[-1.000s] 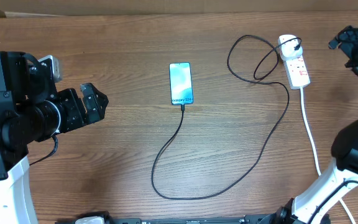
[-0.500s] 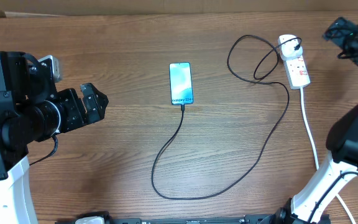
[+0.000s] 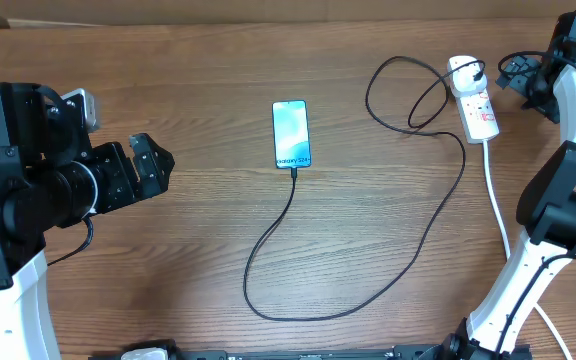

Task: Plug charger to phone and switch on socket
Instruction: 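Position the right gripper over the orange switch on the white power strip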

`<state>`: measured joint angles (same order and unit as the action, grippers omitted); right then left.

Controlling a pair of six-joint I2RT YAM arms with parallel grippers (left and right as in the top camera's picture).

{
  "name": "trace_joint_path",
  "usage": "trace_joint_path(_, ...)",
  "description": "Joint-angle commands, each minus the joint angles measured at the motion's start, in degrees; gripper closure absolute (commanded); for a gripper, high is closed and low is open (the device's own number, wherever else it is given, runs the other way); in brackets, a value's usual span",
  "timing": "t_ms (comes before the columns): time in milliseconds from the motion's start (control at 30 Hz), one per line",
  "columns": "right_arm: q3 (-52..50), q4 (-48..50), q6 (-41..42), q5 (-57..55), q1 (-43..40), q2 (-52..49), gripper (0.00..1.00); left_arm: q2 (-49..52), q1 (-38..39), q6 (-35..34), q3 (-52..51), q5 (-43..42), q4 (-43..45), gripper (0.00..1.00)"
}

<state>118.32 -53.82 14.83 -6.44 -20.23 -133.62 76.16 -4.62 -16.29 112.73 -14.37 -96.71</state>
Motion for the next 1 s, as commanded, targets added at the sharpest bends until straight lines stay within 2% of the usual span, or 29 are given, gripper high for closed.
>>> trace_joint_path(0,-1.8,1.2,-0.3,-1.2,-0.1,-0.2,0.00,-0.1,-0.2,0.9,-0.2,-0.1,-0.1,0.00)
trace_joint_path(267,-3.7,3.5,-0.4,3.1,-0.1,-0.2,0.00,-0.1,-0.2,0.9,-0.2,-0.1,-0.1,0.00)
trace_joint_path(967,-4.1,2.3,-0.3,6.1,0.0,-3.0,0.00,-0.1,-0.2,0.9,-0.2,-0.1,0.0,0.00)
